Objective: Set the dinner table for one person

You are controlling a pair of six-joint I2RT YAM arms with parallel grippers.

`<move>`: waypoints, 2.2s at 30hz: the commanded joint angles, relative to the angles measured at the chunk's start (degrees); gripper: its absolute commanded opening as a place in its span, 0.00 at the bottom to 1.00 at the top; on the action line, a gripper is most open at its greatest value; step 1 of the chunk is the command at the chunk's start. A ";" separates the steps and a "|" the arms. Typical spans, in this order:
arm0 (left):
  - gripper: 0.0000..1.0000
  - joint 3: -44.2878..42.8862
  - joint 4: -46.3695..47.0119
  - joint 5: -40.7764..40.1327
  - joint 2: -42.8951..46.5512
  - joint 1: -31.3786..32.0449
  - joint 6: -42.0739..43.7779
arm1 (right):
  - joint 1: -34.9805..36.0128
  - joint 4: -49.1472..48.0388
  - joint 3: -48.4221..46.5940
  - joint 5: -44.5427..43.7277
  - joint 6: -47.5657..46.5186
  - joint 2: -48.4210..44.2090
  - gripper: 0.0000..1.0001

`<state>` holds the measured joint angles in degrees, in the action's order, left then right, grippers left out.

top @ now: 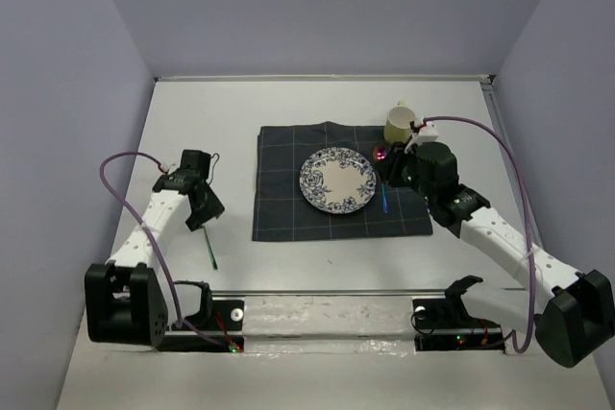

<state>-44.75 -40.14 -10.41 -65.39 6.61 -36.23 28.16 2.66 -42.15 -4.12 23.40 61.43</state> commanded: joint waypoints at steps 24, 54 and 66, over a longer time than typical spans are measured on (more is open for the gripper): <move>0.25 3.53 13.05 12.44 -18.64 -12.94 8.46 | 0.14 -1.25 0.58 -0.10 -1.16 -3.07 0.34; 0.00 -22.57 19.30 1.80 -19.15 17.20 11.70 | 0.14 -4.06 4.01 -11.70 1.30 -5.62 0.33; 0.00 -27.85 21.50 4.52 -31.64 20.54 14.70 | 0.14 -4.06 3.39 -13.37 0.33 -2.63 0.33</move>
<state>-69.01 -21.28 -6.70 -96.51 26.89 -23.18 28.16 1.93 -38.39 -15.73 24.23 58.39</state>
